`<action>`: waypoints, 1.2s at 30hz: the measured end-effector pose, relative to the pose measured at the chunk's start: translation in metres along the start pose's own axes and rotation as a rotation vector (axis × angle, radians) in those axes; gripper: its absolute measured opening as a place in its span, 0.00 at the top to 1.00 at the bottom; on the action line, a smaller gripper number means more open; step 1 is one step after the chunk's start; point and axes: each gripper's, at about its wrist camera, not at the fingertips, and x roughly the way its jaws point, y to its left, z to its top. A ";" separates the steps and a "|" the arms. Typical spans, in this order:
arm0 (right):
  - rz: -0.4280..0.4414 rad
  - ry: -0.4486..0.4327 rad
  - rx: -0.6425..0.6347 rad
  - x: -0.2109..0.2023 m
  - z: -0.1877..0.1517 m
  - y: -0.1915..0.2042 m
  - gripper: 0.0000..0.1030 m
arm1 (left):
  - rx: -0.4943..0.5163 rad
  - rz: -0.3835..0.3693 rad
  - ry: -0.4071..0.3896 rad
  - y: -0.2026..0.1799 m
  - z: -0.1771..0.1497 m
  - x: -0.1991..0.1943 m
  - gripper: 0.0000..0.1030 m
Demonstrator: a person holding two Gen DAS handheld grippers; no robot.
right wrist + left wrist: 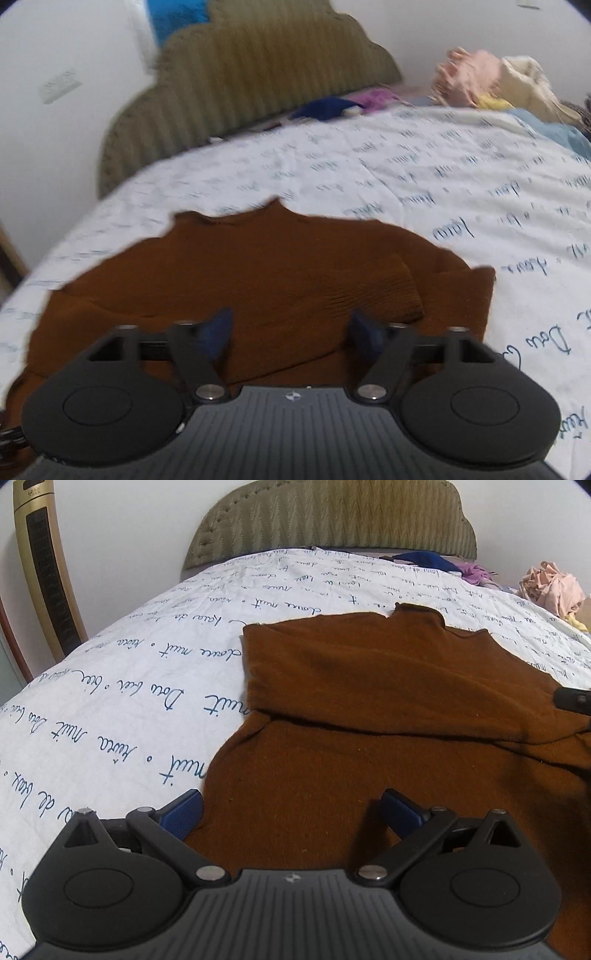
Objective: Fold small clothes
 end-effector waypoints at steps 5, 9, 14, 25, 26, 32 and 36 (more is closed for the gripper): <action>0.073 0.032 -0.035 -0.025 -0.012 0.002 0.07 | -0.007 -0.025 0.003 -0.002 -0.004 -0.006 0.00; 0.110 0.050 0.028 -0.042 -0.022 -0.010 0.07 | -0.005 -0.032 0.006 -0.003 -0.008 -0.012 0.00; 0.103 0.052 0.035 -0.058 -0.037 -0.017 0.06 | -0.004 -0.033 0.016 -0.005 -0.014 -0.015 0.00; 0.074 0.070 0.067 -0.075 -0.063 -0.036 0.05 | 0.033 -0.025 0.015 -0.014 -0.027 -0.019 0.00; 0.060 0.070 0.059 -0.074 -0.065 -0.037 0.04 | 0.035 -0.022 0.012 -0.014 -0.028 -0.018 0.00; 0.027 0.077 0.025 -0.069 -0.082 -0.039 0.01 | 0.070 -0.001 -0.031 -0.021 -0.039 -0.015 0.00; -0.004 0.063 -0.039 -0.070 -0.090 -0.031 0.00 | 0.064 -0.003 -0.076 -0.022 -0.047 -0.013 0.00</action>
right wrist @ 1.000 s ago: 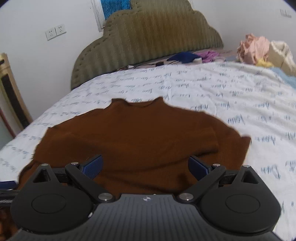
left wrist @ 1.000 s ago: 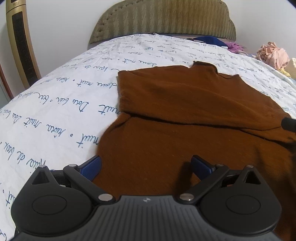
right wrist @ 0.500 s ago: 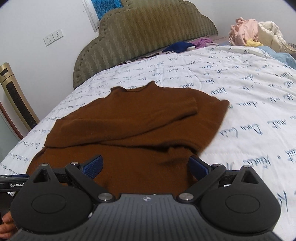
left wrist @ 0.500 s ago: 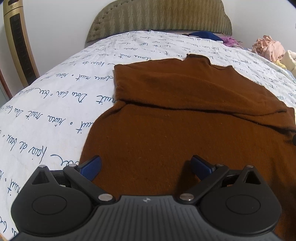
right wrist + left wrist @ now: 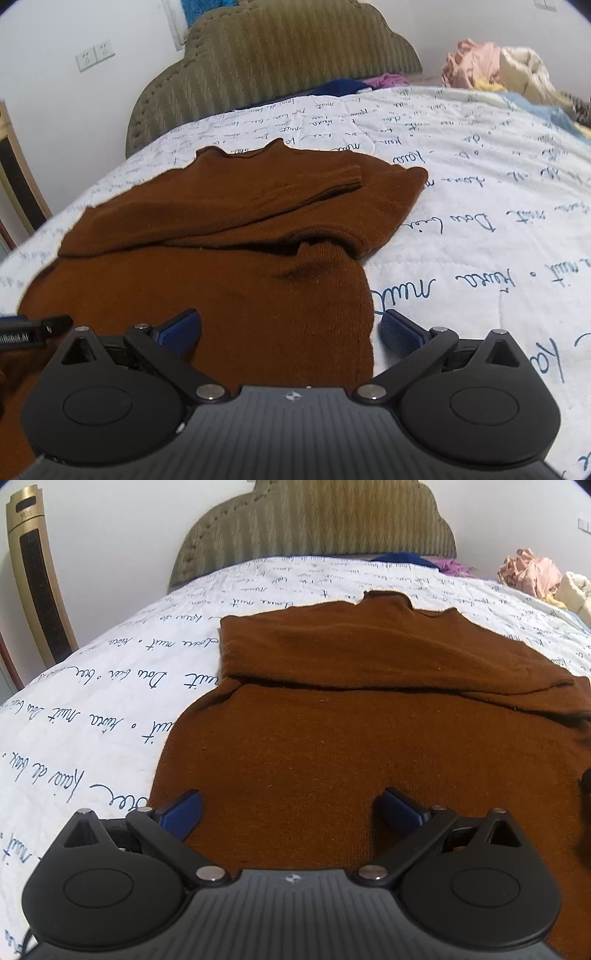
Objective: Fold small clothes
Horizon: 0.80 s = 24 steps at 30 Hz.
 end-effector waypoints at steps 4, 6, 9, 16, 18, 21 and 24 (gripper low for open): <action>-0.016 -0.012 -0.015 -0.004 -0.006 0.003 0.00 | 0.002 0.009 -0.012 -0.002 -0.002 -0.001 0.00; -0.025 -0.011 -0.013 -0.007 -0.007 0.003 0.00 | 0.003 0.009 -0.014 -0.002 -0.002 -0.001 0.00; -0.030 -0.016 -0.008 -0.013 -0.011 0.002 0.00 | 0.000 0.008 -0.014 -0.001 -0.002 -0.001 0.00; -0.026 -0.040 -0.002 -0.025 -0.023 -0.002 0.00 | 0.002 0.012 -0.020 -0.002 -0.003 -0.001 0.00; -0.041 -0.032 -0.018 -0.024 -0.023 0.001 0.00 | 0.001 0.012 -0.022 -0.002 -0.004 -0.002 0.00; -0.062 -0.024 -0.051 -0.025 -0.024 0.007 0.00 | 0.001 0.011 -0.022 -0.002 -0.004 -0.002 0.00; -0.058 -0.023 -0.053 -0.028 -0.027 0.007 0.00 | 0.001 0.012 -0.022 -0.002 -0.004 -0.002 0.00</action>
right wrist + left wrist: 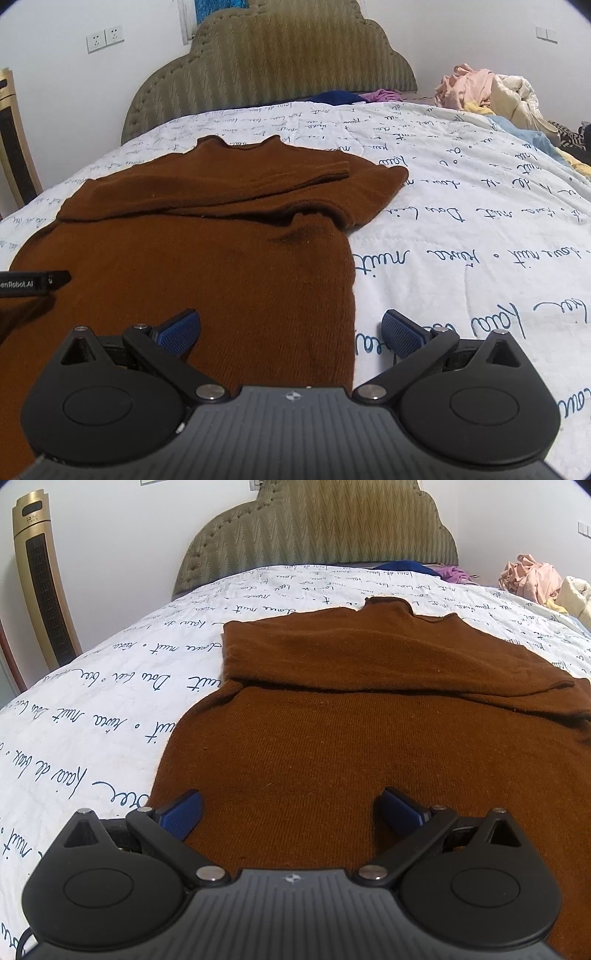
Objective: Fold small clothes
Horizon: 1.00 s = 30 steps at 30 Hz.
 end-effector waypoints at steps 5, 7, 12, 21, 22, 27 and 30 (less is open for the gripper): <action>0.017 -0.005 0.027 -0.002 -0.002 -0.005 0.00 | 0.000 0.000 0.000 0.000 0.000 0.000 0.00; 0.013 -0.003 0.025 -0.002 -0.002 -0.004 0.00 | 0.000 0.000 0.001 0.000 0.000 0.000 0.00; 0.019 0.015 0.007 -0.006 -0.003 -0.004 0.00 | 0.008 -0.003 0.006 0.003 0.000 -0.006 0.00; 0.088 0.033 0.044 -0.034 -0.014 -0.018 0.00 | 0.009 -0.036 0.007 0.034 -0.007 -0.043 0.00; 0.095 0.036 0.047 -0.037 -0.016 -0.020 0.00 | 0.002 -0.039 0.003 0.041 -0.009 -0.048 0.00; 0.129 0.050 0.064 -0.053 -0.021 -0.027 0.01 | -0.019 -0.003 -0.008 0.074 -0.016 -0.066 0.00; 0.149 0.064 0.048 -0.061 -0.025 -0.027 0.01 | -0.016 0.006 0.003 0.091 -0.017 -0.071 0.00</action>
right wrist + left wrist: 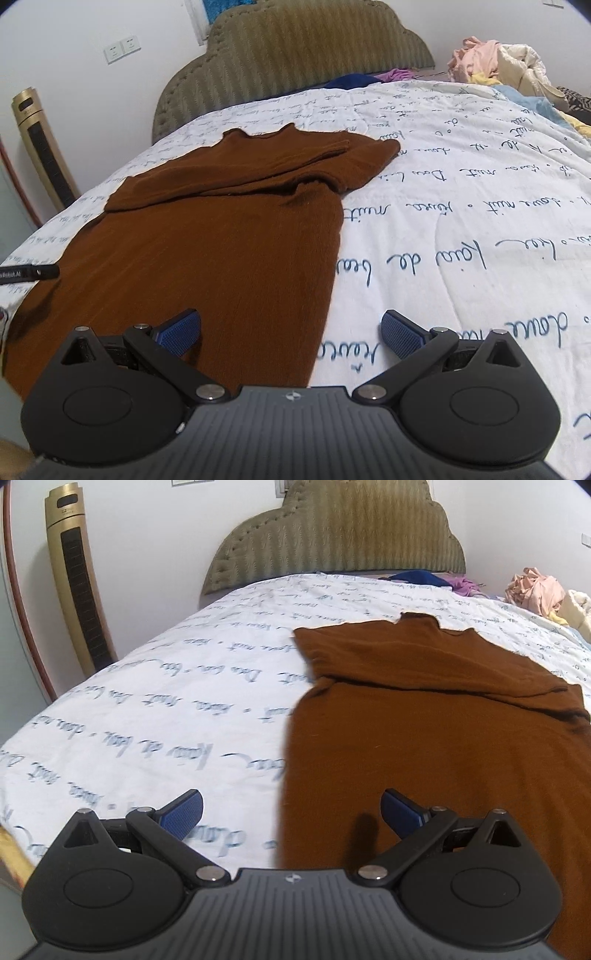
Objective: Fold small clothes
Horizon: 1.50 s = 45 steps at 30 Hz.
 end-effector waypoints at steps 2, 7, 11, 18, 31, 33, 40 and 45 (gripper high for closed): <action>0.005 0.009 -0.019 -0.005 -0.003 0.002 0.02 | -0.001 0.011 0.007 0.011 -0.001 -0.001 0.00; 0.031 0.026 -0.019 -0.015 -0.010 0.003 0.02 | -0.032 -0.070 0.088 0.035 -0.006 0.004 0.00; 0.077 0.052 0.007 -0.023 -0.012 -0.002 0.04 | -0.042 -0.263 0.159 0.048 -0.015 0.004 0.00; 0.185 0.124 0.050 -0.040 -0.018 -0.017 0.08 | 0.089 -0.464 0.177 0.035 -0.035 -0.014 0.00; 0.530 0.255 0.053 -0.026 -0.021 0.016 0.20 | 0.096 -0.729 0.222 -0.005 -0.040 -0.016 0.00; 0.559 0.269 0.040 -0.019 -0.017 0.025 0.21 | 0.075 -0.765 0.231 -0.007 -0.039 -0.014 0.00; 0.603 0.316 -0.037 0.005 0.000 0.058 0.48 | 0.078 -0.812 0.244 -0.027 -0.038 -0.013 0.02; 0.549 0.309 -0.104 0.005 0.000 0.073 0.78 | 0.094 -0.758 0.255 -0.029 -0.036 -0.014 0.54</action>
